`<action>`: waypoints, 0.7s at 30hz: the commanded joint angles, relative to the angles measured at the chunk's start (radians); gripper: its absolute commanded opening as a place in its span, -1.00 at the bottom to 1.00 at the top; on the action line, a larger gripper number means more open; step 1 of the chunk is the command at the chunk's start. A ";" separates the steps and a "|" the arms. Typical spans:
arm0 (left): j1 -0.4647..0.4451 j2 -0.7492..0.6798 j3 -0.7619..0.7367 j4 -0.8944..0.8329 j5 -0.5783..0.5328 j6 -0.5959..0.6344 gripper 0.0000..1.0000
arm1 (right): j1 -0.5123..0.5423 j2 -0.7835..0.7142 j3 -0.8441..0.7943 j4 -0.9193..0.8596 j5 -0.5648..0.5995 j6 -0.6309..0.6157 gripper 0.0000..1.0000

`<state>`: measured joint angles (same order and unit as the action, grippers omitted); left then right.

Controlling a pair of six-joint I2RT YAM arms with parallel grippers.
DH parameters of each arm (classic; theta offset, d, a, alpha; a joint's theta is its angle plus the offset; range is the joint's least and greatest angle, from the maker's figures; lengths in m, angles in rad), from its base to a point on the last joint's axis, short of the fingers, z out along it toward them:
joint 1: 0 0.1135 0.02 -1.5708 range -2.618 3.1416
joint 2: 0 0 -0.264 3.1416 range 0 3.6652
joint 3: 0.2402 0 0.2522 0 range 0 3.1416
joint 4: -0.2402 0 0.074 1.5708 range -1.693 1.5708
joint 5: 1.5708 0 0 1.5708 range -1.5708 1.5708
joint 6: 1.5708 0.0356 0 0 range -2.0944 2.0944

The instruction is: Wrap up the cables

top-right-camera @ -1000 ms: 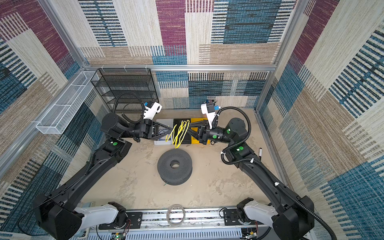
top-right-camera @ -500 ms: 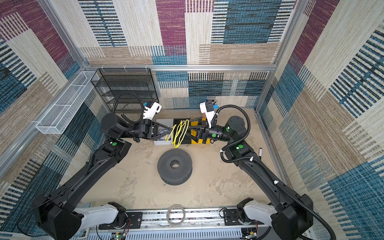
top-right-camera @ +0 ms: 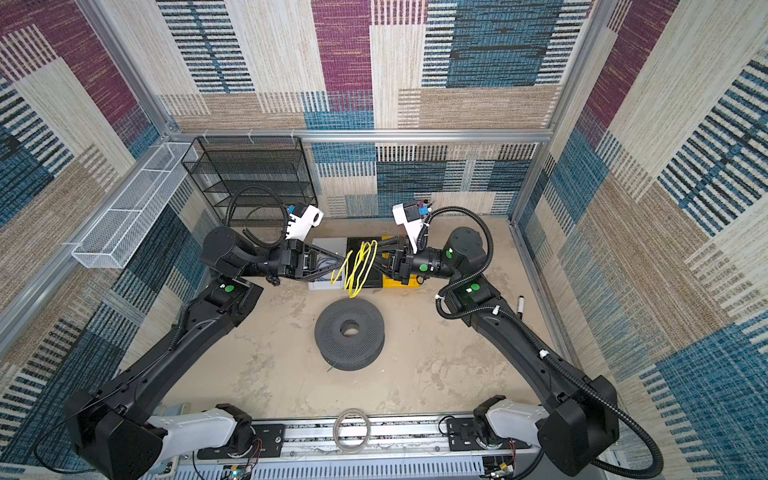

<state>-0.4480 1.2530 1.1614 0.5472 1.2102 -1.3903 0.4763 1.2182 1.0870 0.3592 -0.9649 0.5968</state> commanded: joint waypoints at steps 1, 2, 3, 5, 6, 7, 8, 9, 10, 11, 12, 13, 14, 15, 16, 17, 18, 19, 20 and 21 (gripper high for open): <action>0.009 0.000 0.006 0.008 -0.001 0.036 -1.00 | 0.001 -0.029 0.024 -0.145 0.043 -0.119 -0.32; 0.013 0.001 0.003 0.009 -0.004 0.035 -1.00 | 0.000 -0.040 0.031 -0.208 0.065 -0.164 -0.19; 0.018 0.001 0.002 0.013 -0.005 0.033 -1.00 | -0.003 -0.054 0.034 -0.259 0.079 -0.200 -0.08; 0.024 0.003 -0.004 0.029 -0.006 0.022 -1.00 | -0.011 -0.075 0.045 -0.348 0.100 -0.270 0.09; 0.027 0.006 -0.006 0.038 -0.008 0.015 -1.00 | -0.016 -0.084 0.056 -0.397 0.124 -0.305 0.19; 0.029 0.008 -0.006 0.046 -0.007 0.009 -1.00 | -0.022 -0.093 0.063 -0.435 0.137 -0.328 0.26; 0.032 0.011 -0.008 0.054 -0.008 0.000 -1.00 | -0.035 -0.101 0.068 -0.460 0.137 -0.344 0.30; 0.032 0.013 -0.011 0.055 -0.009 -0.006 -1.00 | -0.049 -0.108 0.067 -0.463 0.120 -0.343 0.33; 0.033 0.014 -0.011 0.092 -0.009 -0.011 -1.00 | -0.059 -0.114 0.060 -0.448 0.104 -0.332 0.35; 0.032 0.016 -0.012 0.101 -0.009 -0.016 -1.00 | -0.063 -0.116 0.051 -0.419 0.083 -0.310 0.37; 0.032 0.018 -0.014 0.104 -0.011 -0.018 -1.00 | -0.064 -0.113 0.047 -0.389 0.056 -0.292 0.40; 0.033 0.017 -0.014 0.109 -0.010 -0.019 -1.00 | -0.064 -0.104 0.044 -0.359 0.023 -0.271 0.42; 0.034 0.017 -0.016 0.112 -0.010 -0.021 -1.00 | -0.064 -0.094 0.046 -0.346 0.001 -0.259 0.44; 0.034 0.018 -0.016 0.112 -0.011 -0.023 -1.00 | -0.064 -0.090 0.049 -0.346 -0.002 -0.257 0.44; 0.035 0.017 -0.016 0.117 -0.011 -0.026 -1.00 | -0.063 -0.087 0.054 -0.362 0.008 -0.275 0.44; 0.036 0.013 -0.016 0.119 -0.011 -0.030 -1.00 | -0.063 -0.085 0.063 -0.403 0.030 -0.304 0.44; 0.037 0.011 -0.014 0.118 -0.011 -0.029 -1.00 | -0.064 -0.086 0.077 -0.448 0.067 -0.336 0.44; 0.037 0.007 -0.013 0.117 -0.011 -0.029 -1.00 | -0.063 -0.086 0.088 -0.493 0.110 -0.362 0.44; 0.038 0.005 -0.012 0.116 -0.009 -0.029 -1.00 | -0.066 -0.084 0.096 -0.529 0.149 -0.385 0.44; 0.038 0.004 -0.009 0.113 -0.009 -0.028 -1.00 | -0.067 -0.083 0.101 -0.555 0.190 -0.400 0.43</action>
<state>-0.4126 1.2655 1.1461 0.6094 1.2064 -1.4136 0.4118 1.1332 1.1698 -0.1024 -0.8825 0.2722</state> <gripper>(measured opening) 0.052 0.718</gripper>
